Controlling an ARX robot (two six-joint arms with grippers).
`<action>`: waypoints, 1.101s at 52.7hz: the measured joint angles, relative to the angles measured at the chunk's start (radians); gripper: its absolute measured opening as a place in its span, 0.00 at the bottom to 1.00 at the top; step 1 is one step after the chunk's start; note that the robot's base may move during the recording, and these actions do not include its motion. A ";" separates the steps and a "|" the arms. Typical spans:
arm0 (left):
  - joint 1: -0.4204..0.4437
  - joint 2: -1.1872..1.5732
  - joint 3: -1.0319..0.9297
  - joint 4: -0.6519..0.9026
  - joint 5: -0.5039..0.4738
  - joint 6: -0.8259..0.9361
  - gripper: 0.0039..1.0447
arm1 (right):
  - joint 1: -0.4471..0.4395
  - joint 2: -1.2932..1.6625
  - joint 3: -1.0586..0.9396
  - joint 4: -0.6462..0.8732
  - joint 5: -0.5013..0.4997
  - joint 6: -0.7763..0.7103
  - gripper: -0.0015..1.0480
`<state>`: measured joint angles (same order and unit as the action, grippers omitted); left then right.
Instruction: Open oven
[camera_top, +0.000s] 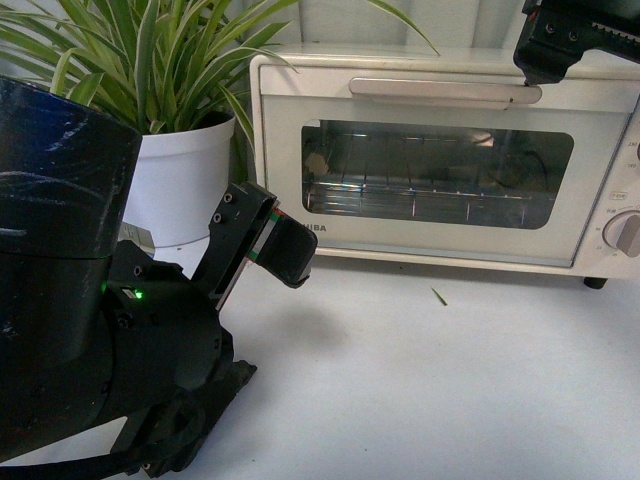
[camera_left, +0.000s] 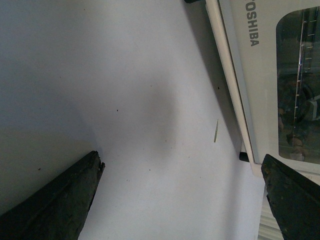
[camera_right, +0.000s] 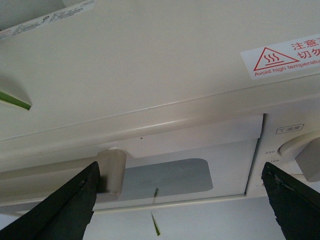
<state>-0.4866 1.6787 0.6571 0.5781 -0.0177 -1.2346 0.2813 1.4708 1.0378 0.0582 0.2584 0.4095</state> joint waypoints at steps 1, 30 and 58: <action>0.000 0.000 0.000 0.000 0.000 0.000 0.94 | 0.000 0.002 0.002 0.000 0.002 0.000 0.91; 0.007 0.000 0.002 -0.002 0.003 0.000 0.94 | 0.003 -0.005 -0.026 -0.007 -0.050 -0.018 0.91; 0.008 0.003 0.002 -0.002 0.002 0.000 0.94 | 0.043 -0.169 -0.301 0.116 -0.126 -0.076 0.91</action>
<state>-0.4782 1.6821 0.6586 0.5766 -0.0154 -1.2343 0.3248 1.3022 0.7368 0.1741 0.1322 0.3332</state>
